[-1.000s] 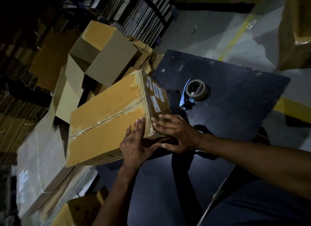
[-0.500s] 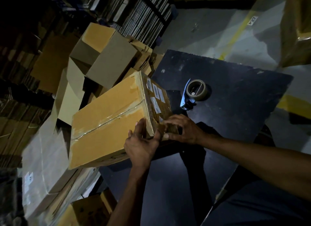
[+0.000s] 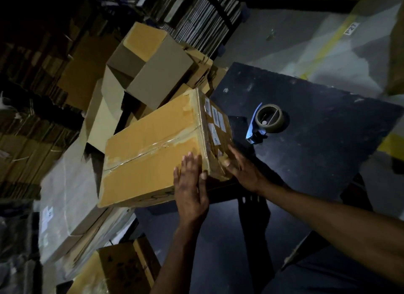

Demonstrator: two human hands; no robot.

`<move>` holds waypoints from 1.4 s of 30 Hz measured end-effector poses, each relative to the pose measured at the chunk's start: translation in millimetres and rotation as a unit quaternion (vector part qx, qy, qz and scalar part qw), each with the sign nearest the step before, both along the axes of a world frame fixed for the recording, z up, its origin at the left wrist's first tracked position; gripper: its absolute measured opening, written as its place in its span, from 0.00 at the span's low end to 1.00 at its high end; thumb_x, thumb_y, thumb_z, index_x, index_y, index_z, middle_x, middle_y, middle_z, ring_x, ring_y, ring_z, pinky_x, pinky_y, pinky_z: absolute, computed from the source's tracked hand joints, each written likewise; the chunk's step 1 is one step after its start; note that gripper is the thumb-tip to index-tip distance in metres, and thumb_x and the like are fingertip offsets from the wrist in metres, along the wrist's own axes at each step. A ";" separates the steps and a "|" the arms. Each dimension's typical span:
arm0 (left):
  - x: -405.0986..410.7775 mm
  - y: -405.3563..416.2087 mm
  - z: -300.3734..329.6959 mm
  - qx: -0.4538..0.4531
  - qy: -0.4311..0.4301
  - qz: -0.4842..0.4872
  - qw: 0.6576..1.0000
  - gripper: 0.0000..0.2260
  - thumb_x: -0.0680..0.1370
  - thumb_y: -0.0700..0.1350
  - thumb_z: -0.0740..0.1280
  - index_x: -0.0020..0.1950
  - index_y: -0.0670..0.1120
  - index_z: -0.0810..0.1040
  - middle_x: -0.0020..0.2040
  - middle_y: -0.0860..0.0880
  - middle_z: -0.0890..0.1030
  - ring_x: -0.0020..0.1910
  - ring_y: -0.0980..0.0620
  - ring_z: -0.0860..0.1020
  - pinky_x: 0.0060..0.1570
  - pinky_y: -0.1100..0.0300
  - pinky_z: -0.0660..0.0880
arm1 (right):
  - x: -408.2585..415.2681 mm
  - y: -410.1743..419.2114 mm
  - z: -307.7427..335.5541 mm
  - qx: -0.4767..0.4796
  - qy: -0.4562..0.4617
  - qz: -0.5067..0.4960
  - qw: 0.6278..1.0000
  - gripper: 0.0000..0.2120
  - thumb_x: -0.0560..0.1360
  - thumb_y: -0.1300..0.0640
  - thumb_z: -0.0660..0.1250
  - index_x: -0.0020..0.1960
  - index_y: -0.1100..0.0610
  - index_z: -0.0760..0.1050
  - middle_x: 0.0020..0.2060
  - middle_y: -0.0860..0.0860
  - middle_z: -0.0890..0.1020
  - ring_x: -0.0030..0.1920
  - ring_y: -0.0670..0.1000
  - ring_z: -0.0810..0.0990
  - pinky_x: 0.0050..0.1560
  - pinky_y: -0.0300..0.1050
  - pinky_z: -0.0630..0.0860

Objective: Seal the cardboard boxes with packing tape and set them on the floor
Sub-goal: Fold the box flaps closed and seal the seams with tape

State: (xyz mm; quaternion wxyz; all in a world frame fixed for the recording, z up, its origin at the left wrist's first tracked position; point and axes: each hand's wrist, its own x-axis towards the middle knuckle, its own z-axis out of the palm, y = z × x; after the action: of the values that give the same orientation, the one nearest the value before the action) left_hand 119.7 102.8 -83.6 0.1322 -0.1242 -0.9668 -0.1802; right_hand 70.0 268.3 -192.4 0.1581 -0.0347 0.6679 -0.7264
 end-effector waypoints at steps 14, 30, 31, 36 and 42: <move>-14.7 -25.6 -17.4 -0.141 0.100 -0.091 0.981 0.24 0.81 0.45 0.73 0.76 0.43 0.73 0.77 0.47 0.72 0.79 0.50 0.68 0.74 0.44 0.68 | 2.7 -25.3 -6.0 0.100 0.134 0.022 0.986 0.38 0.82 0.37 0.47 0.83 0.59 0.43 0.82 0.50 0.43 0.82 0.44 0.41 0.82 0.51 0.45; -22.3 -24.5 -20.1 -0.097 0.152 -0.096 0.979 0.20 0.80 0.47 0.75 0.71 0.43 0.80 0.72 0.47 0.78 0.73 0.50 0.75 0.68 0.45 0.74 | -6.4 -9.4 4.1 0.067 0.083 0.104 0.989 0.46 0.78 0.29 0.56 0.84 0.52 0.42 0.82 0.43 0.46 0.80 0.37 0.45 0.82 0.47 0.47; -22.3 -24.6 -18.7 -0.089 0.149 -0.096 0.980 0.19 0.81 0.49 0.73 0.71 0.44 0.80 0.71 0.47 0.79 0.72 0.50 0.76 0.68 0.45 0.74 | -7.2 -4.9 7.9 0.063 0.080 0.109 0.989 0.45 0.78 0.30 0.58 0.84 0.51 0.42 0.81 0.40 0.50 0.79 0.34 0.49 0.81 0.47 0.50; -19.3 -20.7 -10.0 0.011 0.130 -0.064 0.989 0.16 0.84 0.55 0.67 0.61 0.46 0.86 0.65 0.50 0.83 0.68 0.53 0.79 0.65 0.47 0.77 | -11.6 21.0 28.3 0.127 0.135 0.068 0.980 0.35 0.81 0.38 0.64 0.82 0.42 0.53 0.80 0.41 0.59 0.79 0.42 0.59 0.78 0.56 0.63; -5.4 -2.5 12.6 0.327 0.130 0.264 0.898 0.18 0.75 0.34 0.76 0.62 0.49 0.85 0.55 0.53 0.86 0.51 0.59 0.84 0.53 0.59 0.82 | -69.7 34.8 92.5 0.218 0.319 0.015 0.922 0.21 0.80 0.47 0.66 0.71 0.51 0.74 0.70 0.53 0.75 0.70 0.56 0.73 0.68 0.60 0.72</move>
State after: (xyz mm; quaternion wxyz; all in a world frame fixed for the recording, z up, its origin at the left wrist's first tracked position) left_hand 114.4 100.3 -71.0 0.3328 0.1633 -0.8250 -0.4266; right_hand 0.3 303.1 -99.9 -0.0486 -0.2398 0.8240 -0.5111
